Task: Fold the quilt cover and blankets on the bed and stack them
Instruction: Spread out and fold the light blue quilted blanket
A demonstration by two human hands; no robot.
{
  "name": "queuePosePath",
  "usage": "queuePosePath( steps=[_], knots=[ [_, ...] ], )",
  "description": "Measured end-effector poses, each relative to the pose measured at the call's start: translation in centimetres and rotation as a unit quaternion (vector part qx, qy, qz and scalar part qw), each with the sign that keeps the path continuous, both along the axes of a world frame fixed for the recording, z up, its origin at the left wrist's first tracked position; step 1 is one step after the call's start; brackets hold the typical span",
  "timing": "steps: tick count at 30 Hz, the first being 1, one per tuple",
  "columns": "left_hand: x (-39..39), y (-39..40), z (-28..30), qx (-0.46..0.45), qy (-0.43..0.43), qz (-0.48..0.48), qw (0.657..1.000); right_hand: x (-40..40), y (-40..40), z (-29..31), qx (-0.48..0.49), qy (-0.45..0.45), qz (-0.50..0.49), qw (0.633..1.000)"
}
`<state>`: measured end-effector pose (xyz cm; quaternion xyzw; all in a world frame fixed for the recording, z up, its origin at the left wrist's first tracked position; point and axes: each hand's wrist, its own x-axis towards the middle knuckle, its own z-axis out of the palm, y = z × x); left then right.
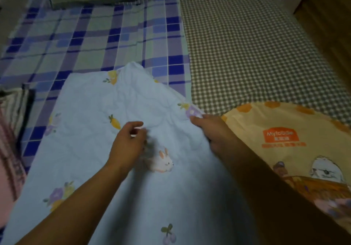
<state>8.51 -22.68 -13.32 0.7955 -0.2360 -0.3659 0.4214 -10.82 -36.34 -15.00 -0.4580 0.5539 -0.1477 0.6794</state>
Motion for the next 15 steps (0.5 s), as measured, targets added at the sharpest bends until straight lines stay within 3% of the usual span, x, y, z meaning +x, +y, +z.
queuePosePath(
  steps=[2, 3, 5, 6, 9, 11, 13, 15],
  knots=[
    [0.5, -1.2, 1.6, -0.007, 0.142, 0.007, 0.990, 1.7, 4.2, 0.6, -0.142, -0.041, 0.113, 0.983],
    [0.7, -1.1, 1.8, -0.004, 0.153, -0.006, 0.988, 2.5, 7.0, 1.4, -0.180, -0.070, 0.203, 0.960],
    [1.4, 0.5, 0.9, 0.006, 0.049, -0.026, 0.998, 3.4, 11.8, 1.6, -0.255, -0.073, 0.386, 0.884],
    [2.0, 2.0, -0.2, 0.043, -0.019, -0.016, 0.999, 3.2, 13.1, 0.1, -0.300, -0.059, 0.412, 0.858],
    [4.4, 6.9, -3.4, 0.158, -0.095, 0.067, 0.981, 0.7, 11.8, -4.1, -0.407, 0.034, 0.236, 0.882],
    [5.6, 9.0, -5.3, 0.198, -0.109, 0.096, 0.969, -0.8, 9.6, -5.8, -0.520, 0.184, 0.172, 0.816],
    [5.8, 9.8, -6.5, 0.226, -0.171, 0.077, 0.956, -0.8, 7.5, -6.4, -0.553, 0.278, 0.223, 0.753],
    [5.5, 9.7, -6.6, 0.225, -0.281, 0.029, 0.933, 1.0, 5.3, -6.2, -0.559, 0.310, 0.295, 0.711]
  ],
)
